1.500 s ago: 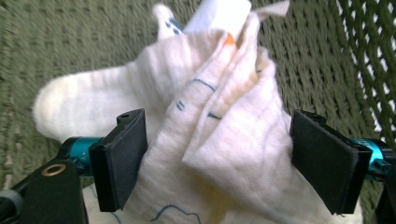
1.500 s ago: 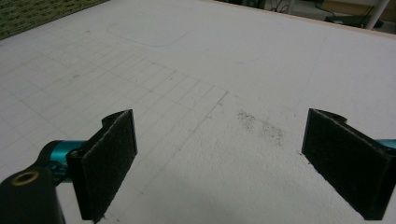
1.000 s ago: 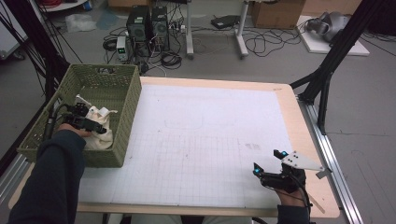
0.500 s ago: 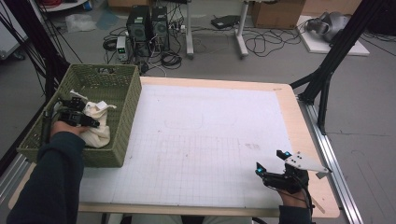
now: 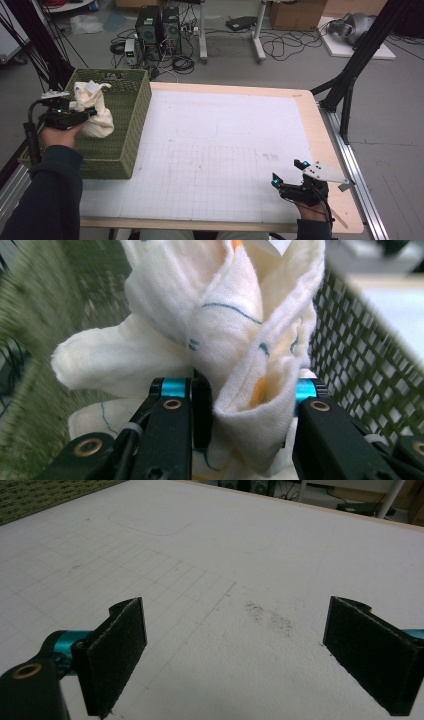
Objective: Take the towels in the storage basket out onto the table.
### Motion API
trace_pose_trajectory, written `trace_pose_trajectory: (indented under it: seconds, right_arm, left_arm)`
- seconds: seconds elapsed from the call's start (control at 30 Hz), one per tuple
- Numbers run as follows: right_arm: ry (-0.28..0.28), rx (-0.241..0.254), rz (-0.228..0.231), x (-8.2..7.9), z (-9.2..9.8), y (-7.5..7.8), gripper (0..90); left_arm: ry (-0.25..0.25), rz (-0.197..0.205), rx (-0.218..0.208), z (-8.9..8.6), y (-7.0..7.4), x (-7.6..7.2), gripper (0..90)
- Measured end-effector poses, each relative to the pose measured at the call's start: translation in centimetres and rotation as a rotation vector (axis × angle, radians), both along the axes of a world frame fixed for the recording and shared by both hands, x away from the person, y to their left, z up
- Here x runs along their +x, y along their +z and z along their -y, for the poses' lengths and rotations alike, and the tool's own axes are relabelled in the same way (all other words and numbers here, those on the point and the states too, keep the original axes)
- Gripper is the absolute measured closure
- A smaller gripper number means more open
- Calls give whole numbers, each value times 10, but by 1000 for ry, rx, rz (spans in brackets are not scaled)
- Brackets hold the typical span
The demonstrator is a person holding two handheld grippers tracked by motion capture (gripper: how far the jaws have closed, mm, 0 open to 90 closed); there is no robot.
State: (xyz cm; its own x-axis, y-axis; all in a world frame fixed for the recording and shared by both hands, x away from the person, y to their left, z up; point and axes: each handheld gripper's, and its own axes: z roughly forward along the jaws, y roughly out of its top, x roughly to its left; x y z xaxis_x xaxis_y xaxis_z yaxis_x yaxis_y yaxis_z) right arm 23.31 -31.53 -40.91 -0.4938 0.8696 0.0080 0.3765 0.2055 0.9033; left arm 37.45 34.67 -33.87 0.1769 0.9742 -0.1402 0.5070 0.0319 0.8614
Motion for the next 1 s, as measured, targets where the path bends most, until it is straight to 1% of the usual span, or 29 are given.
trace_pose_trajectory:
  seconds: [0.03,0.07,0.1,0.13,0.17,0.2,0.23,0.3,0.33,0.4,0.43,0.47,0.53,0.57,0.6,0.73,0.77,0.83,0.87,0.9,0.93,0.97,1.0]
  right_arm:
    - [5,0,1,0,-1,0,95]
    - [5,0,1,0,-1,0,95]
    - [13,7,-3,1,-2,0,95]
    - [17,11,-8,1,-2,0,95]
    - [20,7,-6,2,-3,0,95]
    - [19,8,-7,2,-3,0,95]
    - [21,9,-3,3,-3,0,95]
    - [20,11,-3,3,-4,0,94]
    - [22,14,-10,3,-4,0,95]
    - [23,9,-7,4,-4,0,95]
    - [27,7,-8,4,-6,0,95]
    - [27,3,-6,5,-6,0,95]
    - [29,0,-10,5,-8,0,94]
    - [32,2,-10,5,-8,0,94]
    - [34,1,-11,6,-9,0,95]
    - [45,1,-14,6,-10,0,95]
    - [45,3,-20,6,-11,0,95]
    - [47,2,-18,6,-11,-1,95]
    - [47,2,-18,6,-11,-1,95]
    - [50,3,-17,6,-11,-1,94]
    - [50,5,-18,6,-11,-1,95]
    - [51,6,-15,7,-12,-1,95]
    - [51,7,-21,6,-12,-1,95]
  left_arm:
    - [0,0,0,0,0,0,720]
    - [10,35,-15,-1,3,-3,720]
    - [9,61,-27,-2,6,-6,720]
    - [7,78,-32,-3,8,-7,720]
    - [5,119,-42,-2,13,-11,720]
    - [5,119,-42,-2,13,-11,720]
    - [1,138,-46,-1,16,-13,720]
    - [-11,171,-41,1,22,-17,720]
    - [-22,198,-48,3,25,-20,719]
    - [-37,229,-62,8,31,-22,718]
    - [-55,268,-71,14,36,-25,715]
    - [-55,268,-71,14,36,-25,715]
    - [-70,291,-80,21,41,-27,714]
    - [-86,313,-80,28,46,-29,714]
    - [-86,313,-80,28,46,-29,714]
    - [-114,349,-49,40,56,-32,717]
    - [-121,362,-55,42,59,-33,717]
    - [-150,381,-77,47,63,-36,717]
    - [-165,392,-74,50,66,-38,718]
    - [-185,404,-81,54,68,-39,718]
    - [-222,417,-90,64,70,-42,717]
    - [-243,420,-97,70,71,-43,717]
    - [-243,420,-97,70,71,-43,717]
